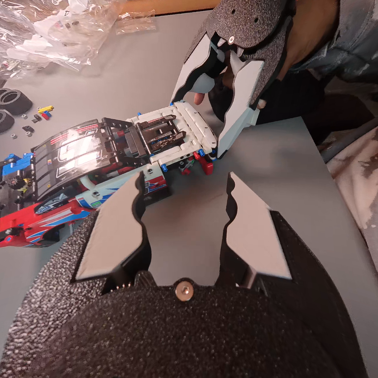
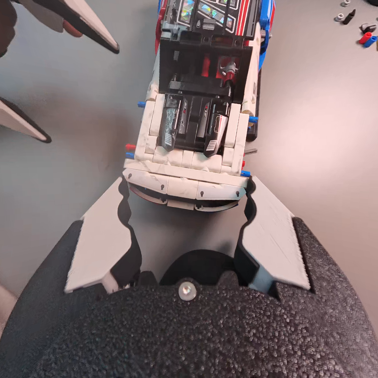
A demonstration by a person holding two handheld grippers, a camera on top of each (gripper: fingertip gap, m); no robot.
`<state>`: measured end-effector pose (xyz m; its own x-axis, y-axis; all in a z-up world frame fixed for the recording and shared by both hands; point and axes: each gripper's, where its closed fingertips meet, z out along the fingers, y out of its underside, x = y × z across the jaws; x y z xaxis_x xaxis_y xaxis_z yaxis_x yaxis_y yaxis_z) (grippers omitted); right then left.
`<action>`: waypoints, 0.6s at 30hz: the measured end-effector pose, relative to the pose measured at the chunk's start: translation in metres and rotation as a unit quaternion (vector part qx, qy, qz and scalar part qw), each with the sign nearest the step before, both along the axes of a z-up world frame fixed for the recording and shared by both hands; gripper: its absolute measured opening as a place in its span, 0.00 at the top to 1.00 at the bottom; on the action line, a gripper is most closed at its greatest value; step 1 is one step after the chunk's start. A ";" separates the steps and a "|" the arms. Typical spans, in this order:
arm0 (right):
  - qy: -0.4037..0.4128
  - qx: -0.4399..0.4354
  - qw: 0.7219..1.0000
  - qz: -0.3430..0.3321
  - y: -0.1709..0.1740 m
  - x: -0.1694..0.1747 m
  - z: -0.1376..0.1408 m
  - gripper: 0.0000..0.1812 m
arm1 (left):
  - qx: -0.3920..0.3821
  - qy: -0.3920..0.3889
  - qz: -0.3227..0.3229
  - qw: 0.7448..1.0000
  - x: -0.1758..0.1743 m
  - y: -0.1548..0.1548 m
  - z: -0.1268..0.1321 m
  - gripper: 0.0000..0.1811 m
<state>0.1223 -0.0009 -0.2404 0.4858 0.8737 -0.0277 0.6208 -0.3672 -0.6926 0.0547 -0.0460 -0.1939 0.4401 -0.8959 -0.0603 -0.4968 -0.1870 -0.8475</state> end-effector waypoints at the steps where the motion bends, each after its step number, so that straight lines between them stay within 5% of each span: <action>1: 0.009 -0.013 1.000 0.020 -0.001 -0.001 0.002 0.39 | 0.006 0.009 0.000 1.000 -0.003 0.003 0.001 0.56; 3: 0.014 -0.014 0.996 0.087 -0.003 0.001 0.005 0.54 | 0.019 0.032 -0.003 0.999 -0.007 0.009 0.003 0.55; 9: 0.003 -0.041 0.990 0.132 0.005 -0.001 0.009 0.53 | 0.071 0.169 -0.028 0.983 -0.016 0.040 -0.014 0.54; 14: -0.012 -0.009 0.999 0.051 0.004 0.000 0.016 0.36 | 0.105 0.189 -0.021 0.976 -0.006 0.054 -0.017 0.59; 18: 0.005 0.014 0.999 -0.033 0.017 0.003 0.016 0.33 | 0.120 0.187 -0.015 0.975 0.005 0.057 -0.020 0.57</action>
<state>0.1256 0.0162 -0.2246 0.5415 0.8406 -0.0083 0.5898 -0.3870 -0.7088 0.0600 0.0109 -0.2135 0.3203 -0.8482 -0.4220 -0.7820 0.0147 -0.6231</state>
